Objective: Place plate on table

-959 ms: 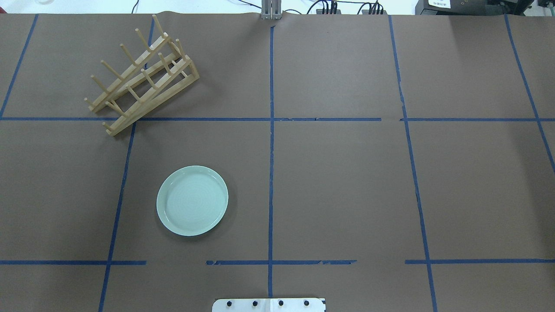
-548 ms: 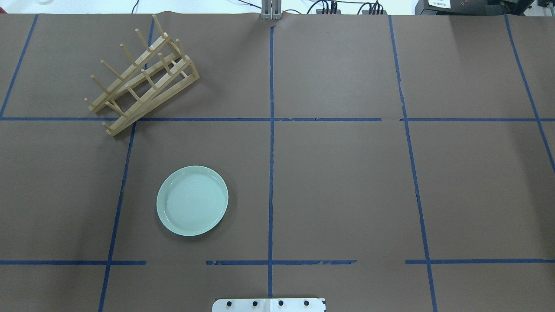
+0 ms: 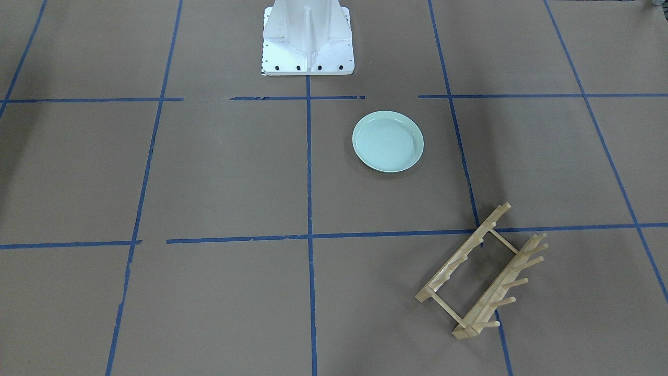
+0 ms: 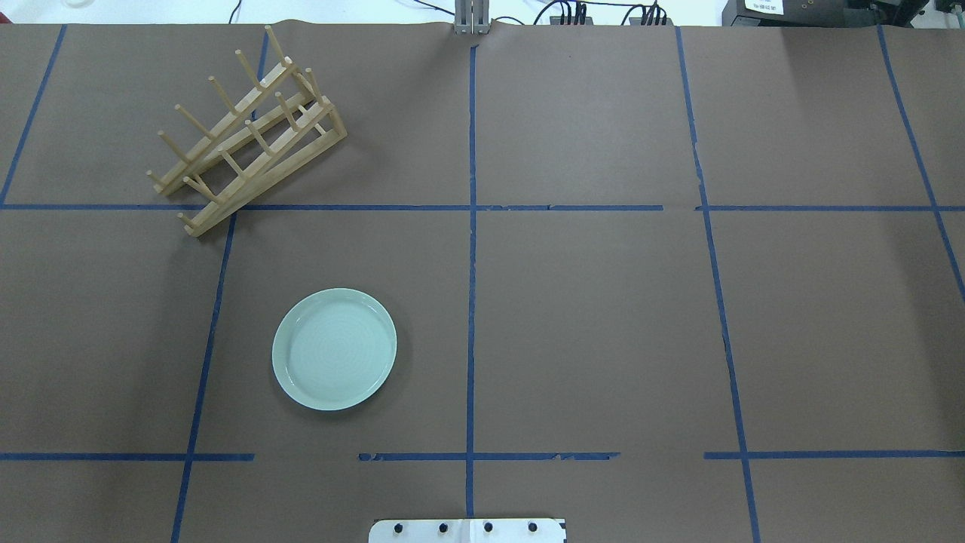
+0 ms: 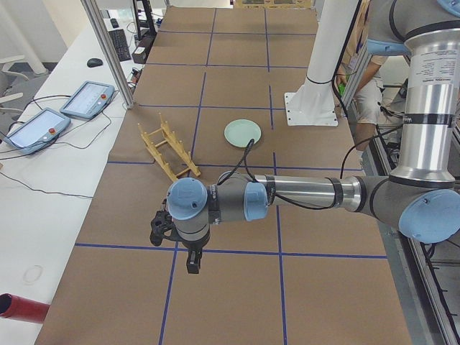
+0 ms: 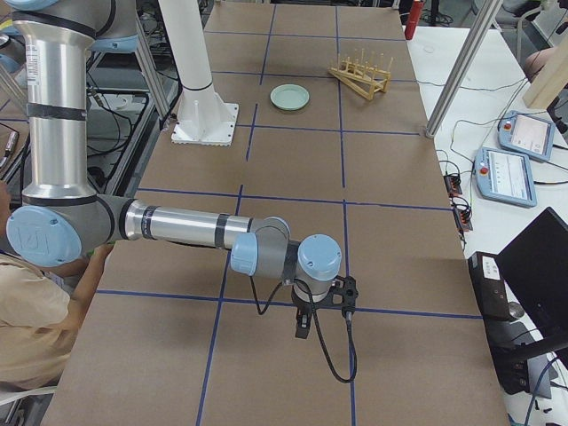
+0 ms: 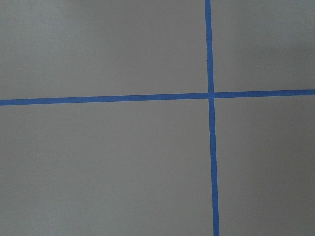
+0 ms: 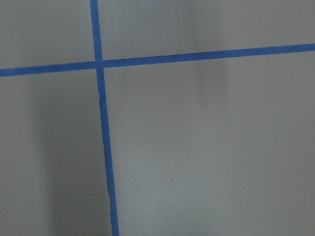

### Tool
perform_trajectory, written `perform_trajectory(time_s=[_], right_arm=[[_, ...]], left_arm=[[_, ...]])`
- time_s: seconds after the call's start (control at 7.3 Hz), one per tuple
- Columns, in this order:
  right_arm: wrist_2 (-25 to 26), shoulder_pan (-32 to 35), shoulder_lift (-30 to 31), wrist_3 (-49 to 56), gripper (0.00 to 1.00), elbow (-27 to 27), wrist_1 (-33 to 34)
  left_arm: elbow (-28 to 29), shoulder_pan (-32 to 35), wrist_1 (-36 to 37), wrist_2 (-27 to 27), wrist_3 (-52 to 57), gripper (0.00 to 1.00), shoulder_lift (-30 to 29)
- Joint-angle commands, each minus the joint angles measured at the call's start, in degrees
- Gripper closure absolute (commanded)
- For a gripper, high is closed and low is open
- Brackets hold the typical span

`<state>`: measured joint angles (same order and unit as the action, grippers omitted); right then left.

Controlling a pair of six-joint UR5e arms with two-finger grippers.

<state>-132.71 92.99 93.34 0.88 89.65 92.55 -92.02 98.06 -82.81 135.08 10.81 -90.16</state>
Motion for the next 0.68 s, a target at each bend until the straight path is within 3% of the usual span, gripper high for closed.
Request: perform_trajectory(time_s=[0.0, 0.55], right_arm=[[0.0, 0.0, 0.0, 0.0, 0.0, 0.0, 0.0], [0.0, 0.0, 0.0, 0.0, 0.0, 0.0, 0.0]], left_arm=[[1.58, -0.06, -0.42, 0.1, -0.35, 0.0, 0.07], [1.32, -0.24, -0.52, 0.1, -0.35, 0.0, -0.63]])
